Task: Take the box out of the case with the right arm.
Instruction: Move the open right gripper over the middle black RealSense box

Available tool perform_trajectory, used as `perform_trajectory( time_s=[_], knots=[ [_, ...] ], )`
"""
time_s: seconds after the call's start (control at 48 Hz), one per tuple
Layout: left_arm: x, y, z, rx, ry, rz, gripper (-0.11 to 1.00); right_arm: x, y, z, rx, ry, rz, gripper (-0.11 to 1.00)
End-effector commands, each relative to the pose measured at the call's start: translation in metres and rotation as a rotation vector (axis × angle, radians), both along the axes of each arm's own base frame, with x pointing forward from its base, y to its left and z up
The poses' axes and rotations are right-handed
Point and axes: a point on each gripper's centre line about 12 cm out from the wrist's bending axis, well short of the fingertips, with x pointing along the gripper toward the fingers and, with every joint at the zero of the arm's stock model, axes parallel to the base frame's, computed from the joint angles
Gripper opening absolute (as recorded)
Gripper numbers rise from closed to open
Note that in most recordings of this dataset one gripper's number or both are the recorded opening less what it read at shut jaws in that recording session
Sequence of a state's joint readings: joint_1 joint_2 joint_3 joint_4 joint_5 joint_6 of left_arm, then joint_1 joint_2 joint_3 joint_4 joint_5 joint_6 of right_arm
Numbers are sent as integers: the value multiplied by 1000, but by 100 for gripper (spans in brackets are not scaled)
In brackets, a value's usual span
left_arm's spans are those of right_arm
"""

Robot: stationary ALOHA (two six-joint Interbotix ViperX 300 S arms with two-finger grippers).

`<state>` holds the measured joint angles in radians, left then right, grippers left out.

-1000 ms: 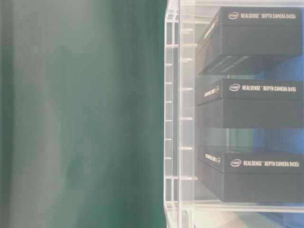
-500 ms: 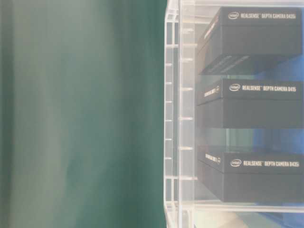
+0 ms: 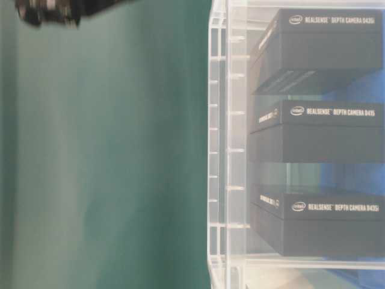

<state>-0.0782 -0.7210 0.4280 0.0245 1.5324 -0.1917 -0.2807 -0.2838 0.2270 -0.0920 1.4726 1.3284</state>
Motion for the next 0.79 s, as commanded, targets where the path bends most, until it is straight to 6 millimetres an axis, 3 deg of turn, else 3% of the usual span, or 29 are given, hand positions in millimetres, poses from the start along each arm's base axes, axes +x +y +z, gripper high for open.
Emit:
perform_trajectory(
  time_s=[0.0, 0.417, 0.646, 0.771],
  knots=[
    [1, 0, 9, 1, -29, -1, 0, 26, 0, 11, -13, -40, 19, 92],
    [-2, 0, 11, 0, -43, -2, 0, 138, 1, 6, -24, -88, 75, 92],
    [-2, 0, 12, 0, -45, -2, 0, 170, -2, 3, -34, -129, 87, 92],
    [-2, 0, 12, 0, -45, -2, 0, 173, -3, 0, -34, -116, 89, 92]
  ],
)
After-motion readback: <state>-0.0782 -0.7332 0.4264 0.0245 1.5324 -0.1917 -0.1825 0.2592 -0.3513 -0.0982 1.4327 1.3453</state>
